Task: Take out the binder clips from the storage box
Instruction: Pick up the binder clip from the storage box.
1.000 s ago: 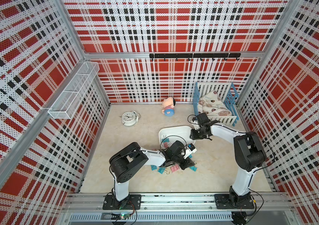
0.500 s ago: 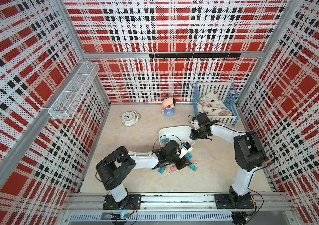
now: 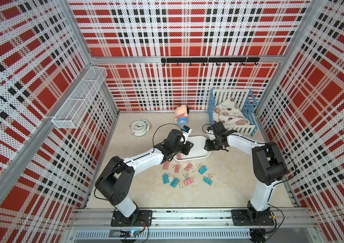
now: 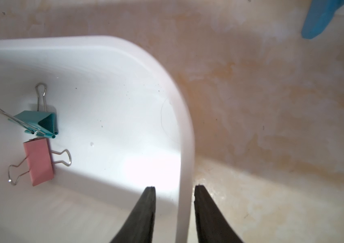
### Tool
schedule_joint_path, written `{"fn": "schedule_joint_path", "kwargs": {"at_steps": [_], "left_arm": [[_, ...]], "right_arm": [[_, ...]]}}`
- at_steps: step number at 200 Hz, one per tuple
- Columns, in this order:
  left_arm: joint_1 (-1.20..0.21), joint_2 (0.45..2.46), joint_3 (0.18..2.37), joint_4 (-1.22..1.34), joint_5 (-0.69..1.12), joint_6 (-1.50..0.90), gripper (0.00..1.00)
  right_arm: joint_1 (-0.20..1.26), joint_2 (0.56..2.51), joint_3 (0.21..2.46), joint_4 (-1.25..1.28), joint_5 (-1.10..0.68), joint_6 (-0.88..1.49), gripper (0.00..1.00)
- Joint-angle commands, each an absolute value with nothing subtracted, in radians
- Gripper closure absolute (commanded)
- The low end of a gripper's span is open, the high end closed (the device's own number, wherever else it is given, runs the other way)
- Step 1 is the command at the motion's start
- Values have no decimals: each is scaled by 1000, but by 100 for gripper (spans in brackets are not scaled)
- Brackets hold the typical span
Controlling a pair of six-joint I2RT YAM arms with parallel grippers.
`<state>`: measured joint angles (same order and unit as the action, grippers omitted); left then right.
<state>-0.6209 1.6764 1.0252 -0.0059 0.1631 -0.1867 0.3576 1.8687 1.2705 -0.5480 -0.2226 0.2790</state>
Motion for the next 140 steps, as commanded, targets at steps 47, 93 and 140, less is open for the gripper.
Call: {"fn": "schedule_joint_path", "kwargs": {"at_steps": [47,93,140], "left_arm": [[-561,1784,1136,-167,11,-124,69],[-548,1803,1137,-206,-18,-115,68],[-589,1758,1105,-215,15,-108,68]], "right_arm": [[353,1881,1295,-547,-225,275,62],[353,1882,1290,-547,-224,274,62],[352,1883,1287,-545,-222,273,62]]}}
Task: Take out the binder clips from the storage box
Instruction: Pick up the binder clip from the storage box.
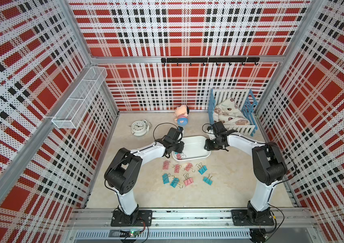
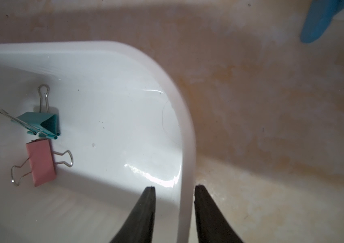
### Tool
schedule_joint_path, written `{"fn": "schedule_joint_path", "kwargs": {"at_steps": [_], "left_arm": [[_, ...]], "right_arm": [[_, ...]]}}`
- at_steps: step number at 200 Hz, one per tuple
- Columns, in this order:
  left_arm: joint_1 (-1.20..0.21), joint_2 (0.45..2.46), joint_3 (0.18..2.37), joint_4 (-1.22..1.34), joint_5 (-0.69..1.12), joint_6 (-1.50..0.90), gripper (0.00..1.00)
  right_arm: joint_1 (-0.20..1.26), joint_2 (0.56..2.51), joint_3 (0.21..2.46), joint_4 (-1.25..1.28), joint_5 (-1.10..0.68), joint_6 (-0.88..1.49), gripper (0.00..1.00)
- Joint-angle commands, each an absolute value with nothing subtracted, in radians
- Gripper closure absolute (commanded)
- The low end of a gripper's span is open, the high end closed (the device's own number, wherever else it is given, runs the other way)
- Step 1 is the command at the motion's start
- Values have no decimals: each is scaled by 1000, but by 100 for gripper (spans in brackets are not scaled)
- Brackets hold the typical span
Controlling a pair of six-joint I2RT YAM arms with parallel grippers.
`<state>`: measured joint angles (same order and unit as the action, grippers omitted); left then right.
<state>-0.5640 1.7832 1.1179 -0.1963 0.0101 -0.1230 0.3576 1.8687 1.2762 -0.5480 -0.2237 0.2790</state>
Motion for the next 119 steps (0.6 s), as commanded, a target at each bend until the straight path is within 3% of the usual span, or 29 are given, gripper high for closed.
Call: {"fn": "schedule_joint_path", "kwargs": {"at_steps": [1,119], "left_arm": [[-591,1756,1104,-215,13,-108,68],[-715,1740,1070,-259,-121,-201,67]], "right_arm": [[352,1884,1286,-545,-222,273,62],[351,1893,1281,-539,-233,264,62]]}}
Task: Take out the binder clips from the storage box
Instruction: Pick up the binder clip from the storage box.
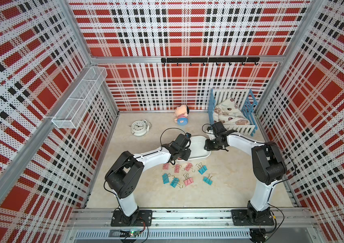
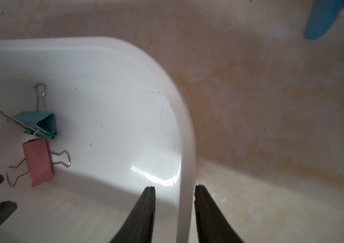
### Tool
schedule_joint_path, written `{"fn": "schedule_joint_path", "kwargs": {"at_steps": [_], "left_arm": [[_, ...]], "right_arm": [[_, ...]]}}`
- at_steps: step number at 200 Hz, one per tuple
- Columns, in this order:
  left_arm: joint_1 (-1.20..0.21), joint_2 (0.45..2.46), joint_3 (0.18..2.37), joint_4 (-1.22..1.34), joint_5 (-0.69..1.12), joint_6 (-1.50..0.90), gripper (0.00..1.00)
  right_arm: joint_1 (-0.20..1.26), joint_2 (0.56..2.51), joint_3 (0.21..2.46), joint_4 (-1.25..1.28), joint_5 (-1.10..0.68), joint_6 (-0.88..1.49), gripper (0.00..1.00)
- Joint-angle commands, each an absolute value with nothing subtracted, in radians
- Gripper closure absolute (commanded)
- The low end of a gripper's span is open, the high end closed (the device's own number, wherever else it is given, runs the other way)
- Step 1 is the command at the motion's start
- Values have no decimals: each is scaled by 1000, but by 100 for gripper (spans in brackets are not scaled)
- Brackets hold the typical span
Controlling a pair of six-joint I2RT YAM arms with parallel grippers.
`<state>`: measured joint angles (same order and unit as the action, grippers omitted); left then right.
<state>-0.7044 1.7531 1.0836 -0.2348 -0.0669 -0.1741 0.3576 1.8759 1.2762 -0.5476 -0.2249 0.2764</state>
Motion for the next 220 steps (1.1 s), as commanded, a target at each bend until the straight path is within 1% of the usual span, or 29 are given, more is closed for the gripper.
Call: {"fn": "schedule_joint_path", "kwargs": {"at_steps": [1,27,71,124,220], "left_arm": [[-716,1740,1071,-259,-122,-201,67],[-729,1737,1072,-263,-162,-211,67],[-732,1749,1075,-271,-162,-212,67],[-750,1764,1067,-287,-210,-227,67],[-752,1797,1068,-295,-230,-226,71]], "right_arm": [[352,1893,1281,-539,-233,264,62],[353,1894,1279,-538,-233,262,62],[352,1896,1282,-539,-234,262,62],[350,1896,1280,-540,-235,262,62],[351,1898,1282,-541,-236,263,62]]}}
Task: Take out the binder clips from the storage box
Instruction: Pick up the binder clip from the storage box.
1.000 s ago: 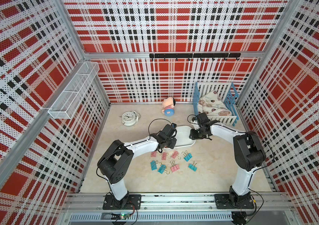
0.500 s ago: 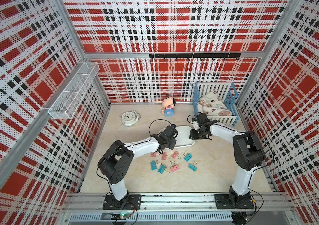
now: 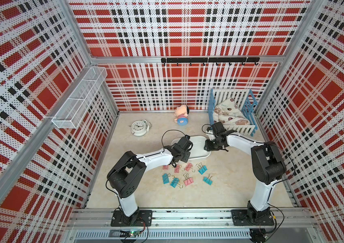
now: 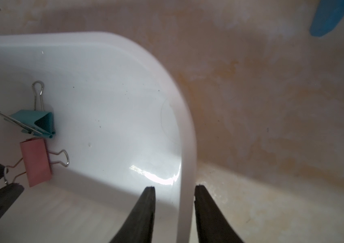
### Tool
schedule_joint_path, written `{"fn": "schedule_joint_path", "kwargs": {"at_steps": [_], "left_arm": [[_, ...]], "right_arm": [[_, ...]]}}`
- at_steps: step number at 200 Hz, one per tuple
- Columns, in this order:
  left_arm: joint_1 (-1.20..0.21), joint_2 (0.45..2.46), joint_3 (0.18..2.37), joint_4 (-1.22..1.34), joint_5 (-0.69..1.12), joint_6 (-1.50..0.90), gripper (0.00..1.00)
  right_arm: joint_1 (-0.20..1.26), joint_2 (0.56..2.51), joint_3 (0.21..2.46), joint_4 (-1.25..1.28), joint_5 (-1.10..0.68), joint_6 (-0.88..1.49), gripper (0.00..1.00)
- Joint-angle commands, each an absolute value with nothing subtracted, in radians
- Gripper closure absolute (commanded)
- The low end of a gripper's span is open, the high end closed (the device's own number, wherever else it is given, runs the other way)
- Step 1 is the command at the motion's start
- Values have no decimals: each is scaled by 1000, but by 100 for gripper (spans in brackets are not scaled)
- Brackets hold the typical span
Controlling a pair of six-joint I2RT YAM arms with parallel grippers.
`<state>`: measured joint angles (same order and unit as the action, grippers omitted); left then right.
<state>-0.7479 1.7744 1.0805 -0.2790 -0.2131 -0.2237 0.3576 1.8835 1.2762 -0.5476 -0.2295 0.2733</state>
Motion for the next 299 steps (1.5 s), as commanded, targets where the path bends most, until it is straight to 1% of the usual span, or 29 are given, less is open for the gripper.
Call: {"fn": "schedule_joint_path", "kwargs": {"at_steps": [1,12,36,73,112,175,227,264,299], "left_arm": [[-752,1797,1068,-295,-231,-226,72],[-752,1802,1070,-296,-232,-226,72],[-751,1803,1071,-297,-237,-225,77],[-758,1798,1081,-296,-248,-209,92],[-776,1778,1090,-296,-296,-191,100],[-803,1656,1095,-296,-370,-142,100],[-851,1540,1088,-288,-384,-81,100],[-919,1480,1060,-279,-356,-29,100],[-1023,1453,1020,-260,-342,14,100]], "right_arm": [[351,1898,1282,-541,-236,262,62],[351,1898,1281,-541,-236,262,62],[351,1896,1282,-544,-233,262,62],[350,1894,1281,-543,-232,264,62],[351,1894,1284,-547,-230,265,62],[350,1898,1291,-550,-230,265,62],[351,1902,1296,-552,-233,265,62],[351,1902,1299,-555,-233,265,62],[350,1905,1302,-554,-236,264,62]]}}
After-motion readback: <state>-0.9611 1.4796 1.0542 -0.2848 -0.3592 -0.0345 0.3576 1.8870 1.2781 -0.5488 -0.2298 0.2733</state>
